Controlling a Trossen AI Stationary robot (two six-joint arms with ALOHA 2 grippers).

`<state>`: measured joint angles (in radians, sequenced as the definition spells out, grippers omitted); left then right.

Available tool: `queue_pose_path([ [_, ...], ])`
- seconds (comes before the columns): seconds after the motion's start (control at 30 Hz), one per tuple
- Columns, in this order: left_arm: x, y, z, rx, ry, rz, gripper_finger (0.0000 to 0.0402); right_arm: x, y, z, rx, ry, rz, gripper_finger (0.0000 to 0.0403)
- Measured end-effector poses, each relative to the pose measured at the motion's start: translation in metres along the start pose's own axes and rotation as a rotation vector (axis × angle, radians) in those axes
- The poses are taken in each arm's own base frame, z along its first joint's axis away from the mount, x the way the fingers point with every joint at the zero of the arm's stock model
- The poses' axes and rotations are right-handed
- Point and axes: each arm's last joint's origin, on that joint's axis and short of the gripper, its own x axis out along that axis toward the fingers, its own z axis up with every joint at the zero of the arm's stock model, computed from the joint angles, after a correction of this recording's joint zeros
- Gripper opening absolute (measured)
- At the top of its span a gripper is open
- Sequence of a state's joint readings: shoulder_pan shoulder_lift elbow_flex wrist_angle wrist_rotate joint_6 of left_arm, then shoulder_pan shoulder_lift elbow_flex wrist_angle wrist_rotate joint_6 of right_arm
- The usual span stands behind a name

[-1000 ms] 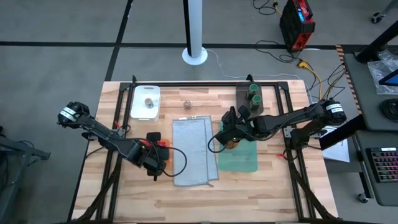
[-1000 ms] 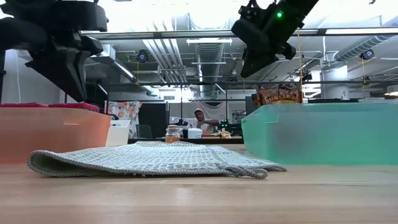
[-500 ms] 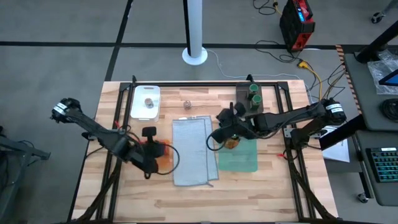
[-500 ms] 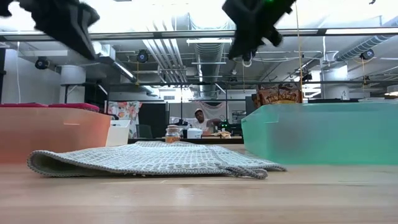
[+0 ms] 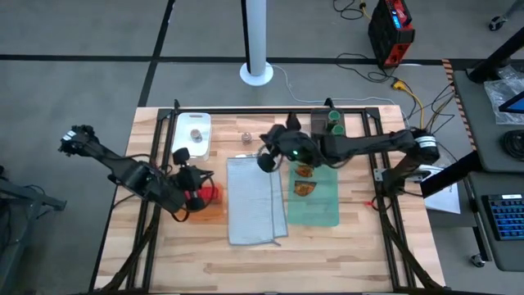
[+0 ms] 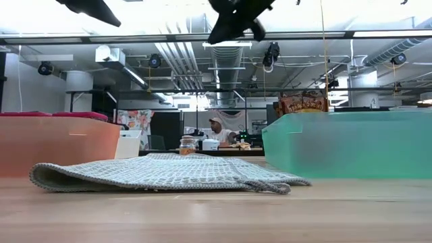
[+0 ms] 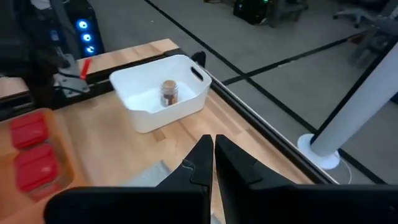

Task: Sort spices by type
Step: Put the brown seasoning bottle into the white bin

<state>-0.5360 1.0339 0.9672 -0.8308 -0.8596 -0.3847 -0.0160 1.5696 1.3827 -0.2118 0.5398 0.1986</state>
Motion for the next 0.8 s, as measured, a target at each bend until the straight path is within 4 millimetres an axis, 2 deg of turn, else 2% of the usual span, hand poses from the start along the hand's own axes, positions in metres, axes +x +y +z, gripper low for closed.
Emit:
queue_pose_path([
  [0.33, -0.01, 0.013, 0.0, -0.022, -0.036, 0.003, 0.0, 0.053, -0.007, 0.005, -0.017, 0.072, -0.026, 0.0009],
  [0.5, -0.015, 0.02, -0.001, -0.015, -0.042, -0.001, 0.0, 0.078, -0.02, -0.003, 0.02, 0.152, 0.052, 0.0009],
  [0.67, -0.019, 0.026, -0.003, -0.025, -0.051, -0.005, 0.0, 0.096, -0.036, -0.013, 0.097, 0.202, 0.016, 0.0009],
  [0.8, -0.02, 0.027, -0.003, -0.029, -0.054, -0.005, 0.0, 0.105, -0.037, -0.022, 0.068, 0.229, 0.009, 0.0022],
])
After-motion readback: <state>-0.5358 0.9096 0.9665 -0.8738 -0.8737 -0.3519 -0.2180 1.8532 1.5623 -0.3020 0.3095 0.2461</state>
